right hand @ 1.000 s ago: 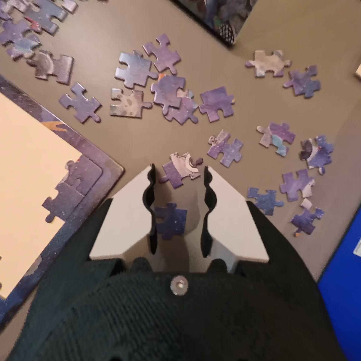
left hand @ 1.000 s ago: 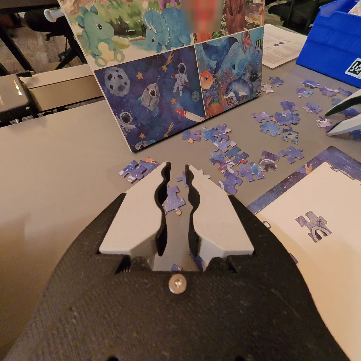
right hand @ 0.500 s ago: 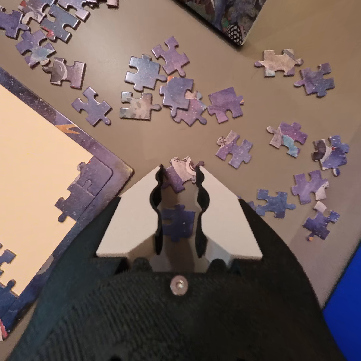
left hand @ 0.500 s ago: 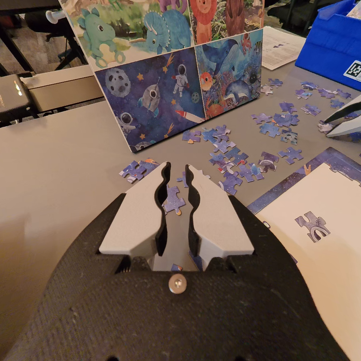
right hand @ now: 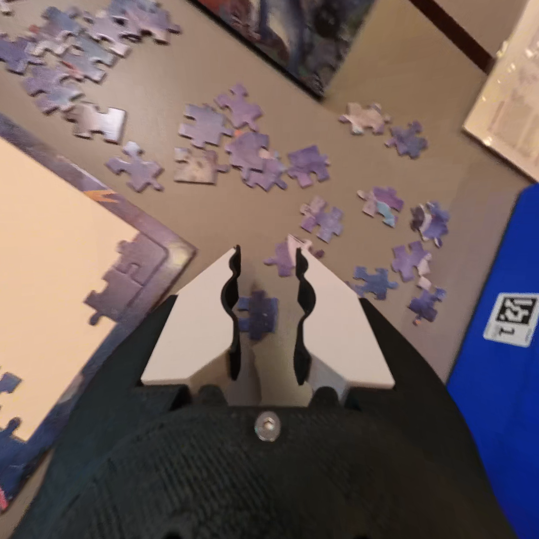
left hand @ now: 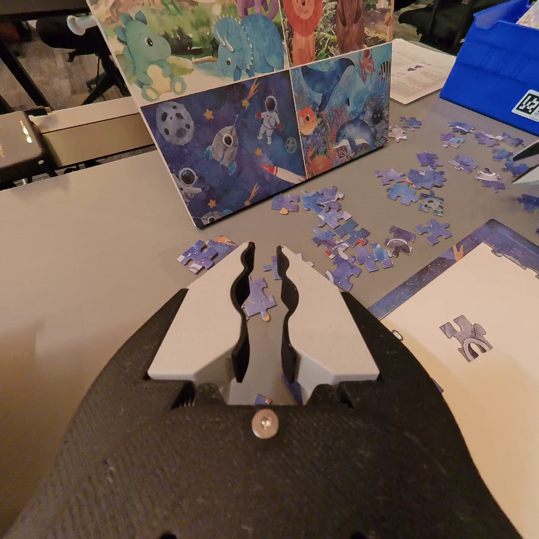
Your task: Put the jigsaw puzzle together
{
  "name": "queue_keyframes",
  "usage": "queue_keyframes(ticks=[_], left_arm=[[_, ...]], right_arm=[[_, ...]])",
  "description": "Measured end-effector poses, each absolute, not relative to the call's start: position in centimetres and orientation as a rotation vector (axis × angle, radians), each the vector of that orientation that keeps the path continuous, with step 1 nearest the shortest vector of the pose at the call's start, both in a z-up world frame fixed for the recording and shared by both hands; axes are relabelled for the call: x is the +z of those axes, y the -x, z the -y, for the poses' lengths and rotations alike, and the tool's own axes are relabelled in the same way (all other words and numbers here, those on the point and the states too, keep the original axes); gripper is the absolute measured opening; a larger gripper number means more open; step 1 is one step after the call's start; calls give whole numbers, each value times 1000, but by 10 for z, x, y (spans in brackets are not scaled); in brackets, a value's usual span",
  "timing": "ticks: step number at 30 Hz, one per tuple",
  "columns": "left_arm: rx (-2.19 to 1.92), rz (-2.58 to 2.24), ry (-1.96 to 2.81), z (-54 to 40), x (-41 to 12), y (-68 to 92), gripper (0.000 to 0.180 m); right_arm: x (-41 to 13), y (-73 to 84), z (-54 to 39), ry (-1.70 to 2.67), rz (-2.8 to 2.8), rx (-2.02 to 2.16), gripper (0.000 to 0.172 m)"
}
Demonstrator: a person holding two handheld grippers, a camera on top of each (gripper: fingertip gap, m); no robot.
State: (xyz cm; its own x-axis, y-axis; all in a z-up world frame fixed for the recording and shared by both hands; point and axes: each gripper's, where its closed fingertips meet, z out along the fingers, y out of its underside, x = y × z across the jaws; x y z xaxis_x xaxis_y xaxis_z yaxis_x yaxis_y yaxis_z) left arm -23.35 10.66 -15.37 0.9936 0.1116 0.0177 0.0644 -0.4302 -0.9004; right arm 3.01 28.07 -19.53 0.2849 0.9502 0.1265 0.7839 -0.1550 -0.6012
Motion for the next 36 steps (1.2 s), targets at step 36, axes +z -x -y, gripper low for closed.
queue_keyframes(ticks=[36], left_arm=[[58, 121, 2025, -107, -155, 233, 13]], right_arm=[[-179, -7, -208, 1929, 1617, 744, 0]])
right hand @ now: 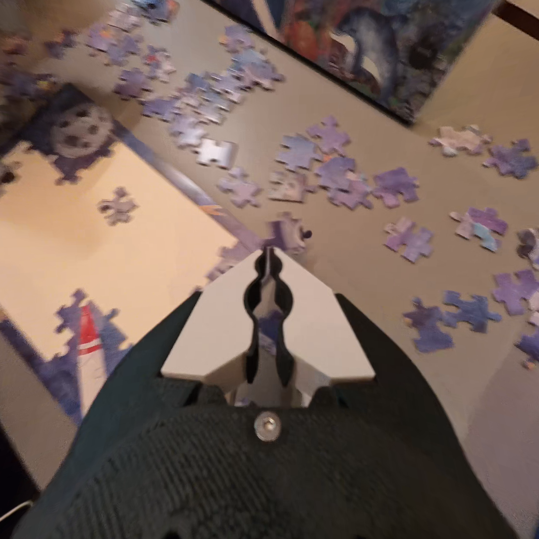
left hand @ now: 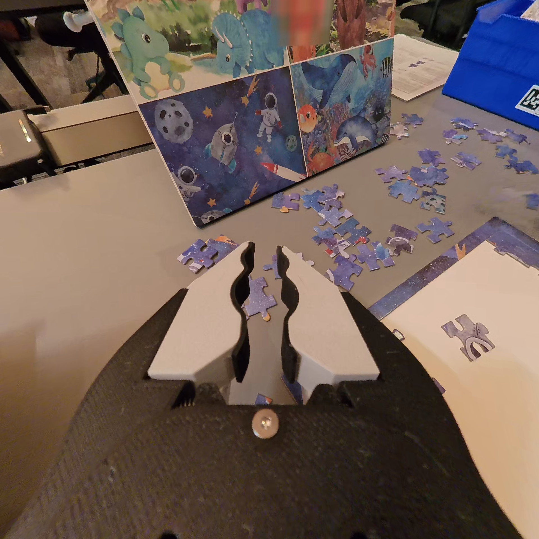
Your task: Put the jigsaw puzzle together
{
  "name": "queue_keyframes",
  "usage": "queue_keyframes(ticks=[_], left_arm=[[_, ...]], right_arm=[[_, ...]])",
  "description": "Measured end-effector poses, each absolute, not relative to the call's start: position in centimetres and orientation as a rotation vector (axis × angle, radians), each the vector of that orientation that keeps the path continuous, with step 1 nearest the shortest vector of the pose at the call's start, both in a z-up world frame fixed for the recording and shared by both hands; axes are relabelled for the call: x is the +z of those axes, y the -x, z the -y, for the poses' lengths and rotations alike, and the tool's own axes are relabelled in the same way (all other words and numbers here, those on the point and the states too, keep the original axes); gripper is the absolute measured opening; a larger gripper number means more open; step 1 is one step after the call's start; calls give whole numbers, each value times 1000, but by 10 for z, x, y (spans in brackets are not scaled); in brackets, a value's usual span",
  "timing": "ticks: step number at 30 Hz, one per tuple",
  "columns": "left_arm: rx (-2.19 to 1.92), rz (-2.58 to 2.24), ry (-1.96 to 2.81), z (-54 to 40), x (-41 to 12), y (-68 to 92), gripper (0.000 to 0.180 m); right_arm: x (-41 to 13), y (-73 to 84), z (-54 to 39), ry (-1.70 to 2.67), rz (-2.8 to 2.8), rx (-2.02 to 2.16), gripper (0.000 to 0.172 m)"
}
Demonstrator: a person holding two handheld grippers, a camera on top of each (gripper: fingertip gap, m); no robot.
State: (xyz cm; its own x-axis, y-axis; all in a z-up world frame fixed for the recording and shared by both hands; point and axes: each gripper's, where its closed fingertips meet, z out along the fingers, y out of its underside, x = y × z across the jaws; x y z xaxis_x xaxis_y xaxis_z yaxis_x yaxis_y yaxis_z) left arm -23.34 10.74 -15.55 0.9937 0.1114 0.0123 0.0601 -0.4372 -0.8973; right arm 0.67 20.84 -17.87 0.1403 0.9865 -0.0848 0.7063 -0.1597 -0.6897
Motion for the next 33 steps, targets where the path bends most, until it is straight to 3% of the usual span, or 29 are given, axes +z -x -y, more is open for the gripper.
queue_keyframes(ticks=[6, 11, 17, 21, 27, 33], left_arm=[[50, 110, 2024, -108, -155, 230, 14], [35, 93, 2011, -109, -151, 224, 14], [14, 87, 2009, -110, -151, 220, 14], [18, 92, 2010, -110, -152, 222, 14], [19, 92, 2012, -110, -152, 223, 14], [29, 83, 2019, -110, -153, 222, 15]], right_arm=[[-179, 9, -121, 1821, 1787, 778, 5], [-174, -5, -165, 1808, 1689, 570, 10], [-206, -2, -217, 2011, 1564, 670, 52], [-218, 13, -227, 2011, 1549, 717, 53], [-219, 14, -223, 1980, 1632, 638, 31], [-220, 15, -220, 1980, 1666, 667, 31]])
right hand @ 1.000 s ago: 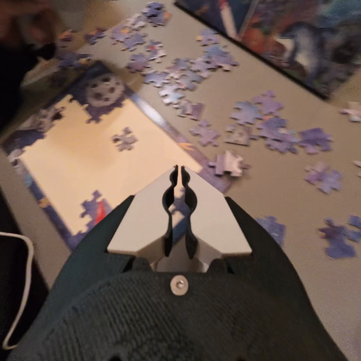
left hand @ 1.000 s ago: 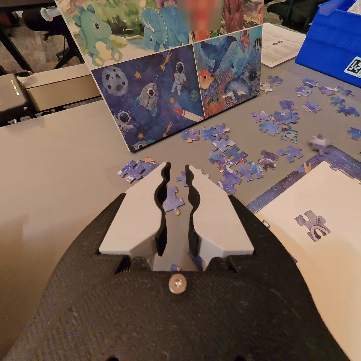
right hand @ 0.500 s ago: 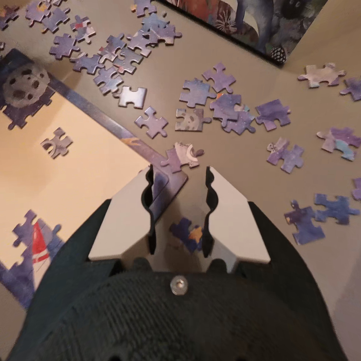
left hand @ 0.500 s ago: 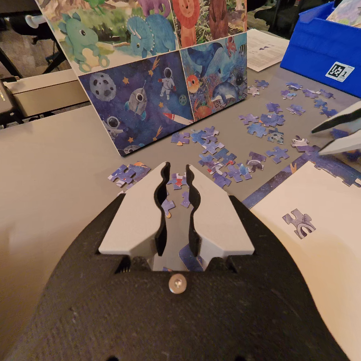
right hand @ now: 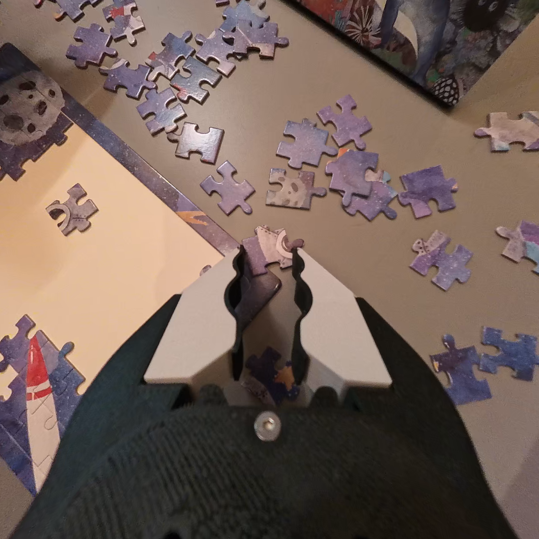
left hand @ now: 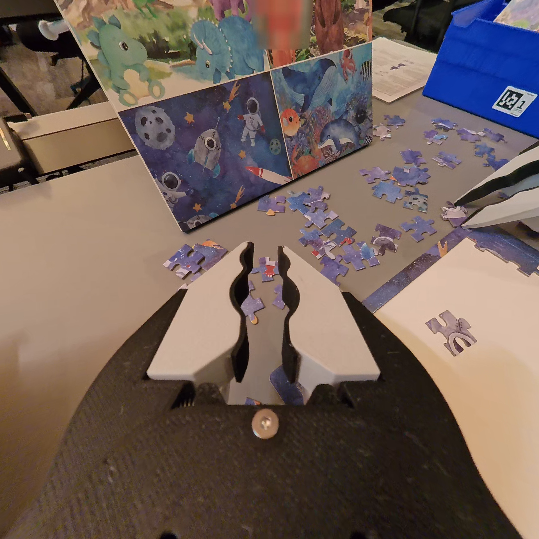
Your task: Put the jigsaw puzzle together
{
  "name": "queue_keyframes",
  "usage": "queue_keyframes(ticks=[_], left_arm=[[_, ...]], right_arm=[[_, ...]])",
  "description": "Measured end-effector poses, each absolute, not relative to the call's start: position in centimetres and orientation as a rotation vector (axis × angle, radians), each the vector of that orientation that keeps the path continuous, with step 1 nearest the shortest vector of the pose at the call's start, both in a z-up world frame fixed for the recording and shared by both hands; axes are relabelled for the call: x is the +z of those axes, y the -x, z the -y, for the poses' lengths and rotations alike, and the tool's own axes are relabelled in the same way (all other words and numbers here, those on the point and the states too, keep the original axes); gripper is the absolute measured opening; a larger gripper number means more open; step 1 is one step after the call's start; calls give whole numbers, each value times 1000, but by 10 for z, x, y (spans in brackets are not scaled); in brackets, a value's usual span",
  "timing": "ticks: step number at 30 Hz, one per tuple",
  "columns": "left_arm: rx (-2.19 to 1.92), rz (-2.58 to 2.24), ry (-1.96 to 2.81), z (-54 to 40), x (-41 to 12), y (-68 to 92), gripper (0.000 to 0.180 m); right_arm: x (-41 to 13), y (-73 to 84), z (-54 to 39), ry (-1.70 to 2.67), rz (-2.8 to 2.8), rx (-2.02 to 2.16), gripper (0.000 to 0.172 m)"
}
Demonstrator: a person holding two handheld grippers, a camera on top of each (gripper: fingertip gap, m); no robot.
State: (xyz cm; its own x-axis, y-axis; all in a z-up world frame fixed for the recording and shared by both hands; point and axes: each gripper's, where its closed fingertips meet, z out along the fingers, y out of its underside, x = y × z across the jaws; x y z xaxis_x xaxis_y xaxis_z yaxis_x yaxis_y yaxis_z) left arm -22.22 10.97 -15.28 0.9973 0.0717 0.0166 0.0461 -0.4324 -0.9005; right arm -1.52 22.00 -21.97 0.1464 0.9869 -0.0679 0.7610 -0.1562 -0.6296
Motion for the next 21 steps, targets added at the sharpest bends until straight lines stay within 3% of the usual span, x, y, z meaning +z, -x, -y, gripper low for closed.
queue_keyframes(ticks=[10, 21], left_arm=[[26, 82, 2020, -110, -153, 222, 15], [-219, -210, 2063, -110, -162, 160, 16]], right_arm=[[-213, 21, -192, 1934, 1727, 780, 30], [-193, 35, -77, 1719, 1874, 1002, 30]])
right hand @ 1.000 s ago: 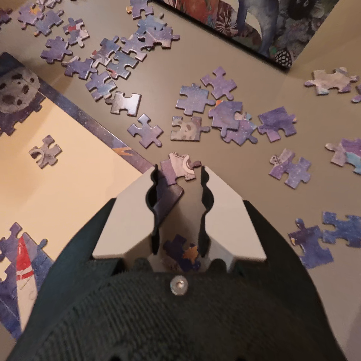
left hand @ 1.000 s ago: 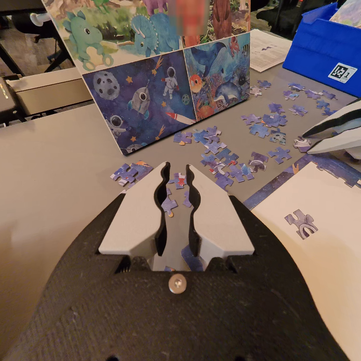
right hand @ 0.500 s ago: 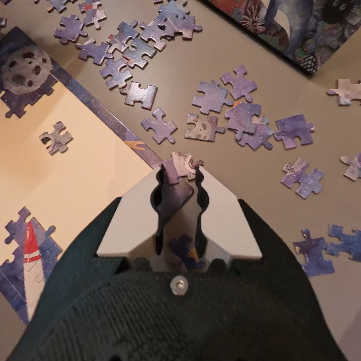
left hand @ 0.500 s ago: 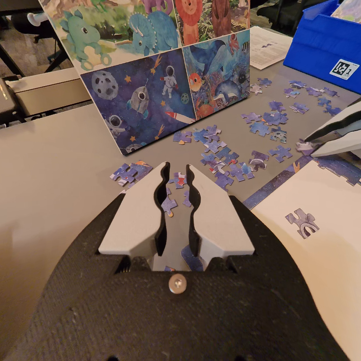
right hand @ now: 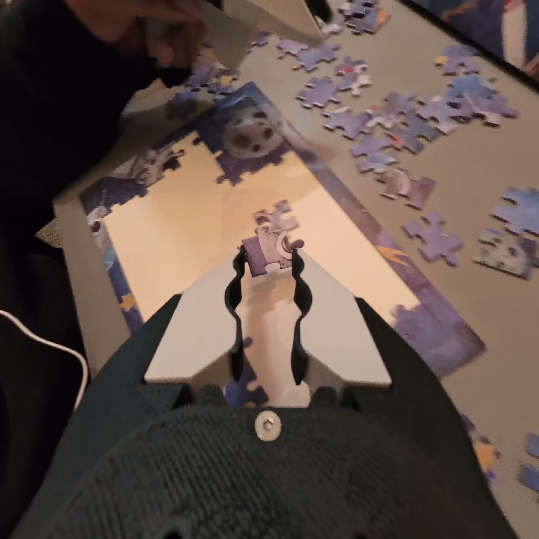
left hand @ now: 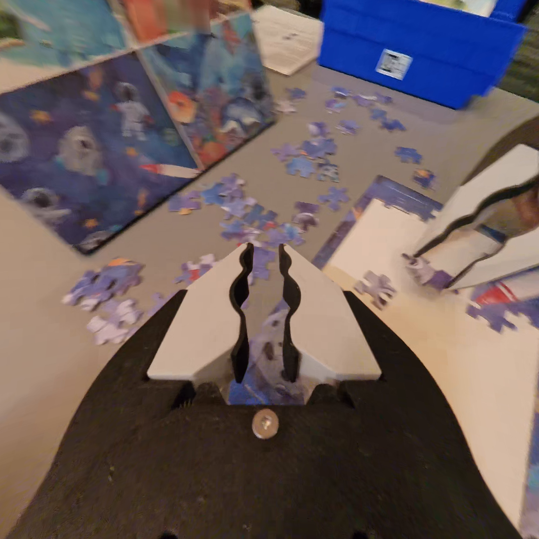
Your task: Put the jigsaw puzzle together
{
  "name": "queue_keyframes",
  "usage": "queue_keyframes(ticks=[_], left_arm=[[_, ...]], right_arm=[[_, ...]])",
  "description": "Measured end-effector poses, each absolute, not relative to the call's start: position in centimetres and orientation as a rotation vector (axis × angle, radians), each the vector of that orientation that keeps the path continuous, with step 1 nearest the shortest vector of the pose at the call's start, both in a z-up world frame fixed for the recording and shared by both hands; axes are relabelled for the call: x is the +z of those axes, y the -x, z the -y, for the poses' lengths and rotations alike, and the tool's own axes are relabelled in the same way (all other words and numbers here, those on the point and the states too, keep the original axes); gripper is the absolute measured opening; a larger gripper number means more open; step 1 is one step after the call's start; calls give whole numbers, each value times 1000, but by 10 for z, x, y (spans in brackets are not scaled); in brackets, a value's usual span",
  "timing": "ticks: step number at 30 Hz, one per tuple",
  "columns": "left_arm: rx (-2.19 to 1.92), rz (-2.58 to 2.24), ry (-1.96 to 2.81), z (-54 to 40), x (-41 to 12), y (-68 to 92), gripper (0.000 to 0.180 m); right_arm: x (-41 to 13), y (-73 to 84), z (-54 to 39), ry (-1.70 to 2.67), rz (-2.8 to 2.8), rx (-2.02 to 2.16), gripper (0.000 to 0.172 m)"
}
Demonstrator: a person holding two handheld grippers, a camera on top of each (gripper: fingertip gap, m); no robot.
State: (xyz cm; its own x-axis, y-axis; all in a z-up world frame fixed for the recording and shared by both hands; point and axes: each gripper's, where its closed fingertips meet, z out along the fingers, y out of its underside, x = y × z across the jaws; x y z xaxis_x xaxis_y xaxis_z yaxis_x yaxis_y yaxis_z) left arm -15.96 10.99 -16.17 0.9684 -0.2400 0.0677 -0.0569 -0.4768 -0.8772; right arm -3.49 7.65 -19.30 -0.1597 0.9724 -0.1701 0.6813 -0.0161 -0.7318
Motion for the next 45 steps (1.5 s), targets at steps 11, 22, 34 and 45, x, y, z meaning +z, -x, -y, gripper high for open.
queue_keyframes(ticks=[11, 22, 34, 45], left_arm=[[-362, -553, 2180, -98, -193, 87, 12], [-341, -636, 2257, -93, -211, 79, 12], [-341, -645, 2270, -91, -214, 79, 12], [-343, -655, 2276, -90, -216, 78, 13]], right_arm=[[-213, 51, -50, 1560, 2036, 802, 30], [-218, 53, -49, 1543, 2092, 739, 31], [-217, 54, -51, 1527, 2101, 706, 34], [-219, 55, -46, 1519, 2107, 736, 34]])
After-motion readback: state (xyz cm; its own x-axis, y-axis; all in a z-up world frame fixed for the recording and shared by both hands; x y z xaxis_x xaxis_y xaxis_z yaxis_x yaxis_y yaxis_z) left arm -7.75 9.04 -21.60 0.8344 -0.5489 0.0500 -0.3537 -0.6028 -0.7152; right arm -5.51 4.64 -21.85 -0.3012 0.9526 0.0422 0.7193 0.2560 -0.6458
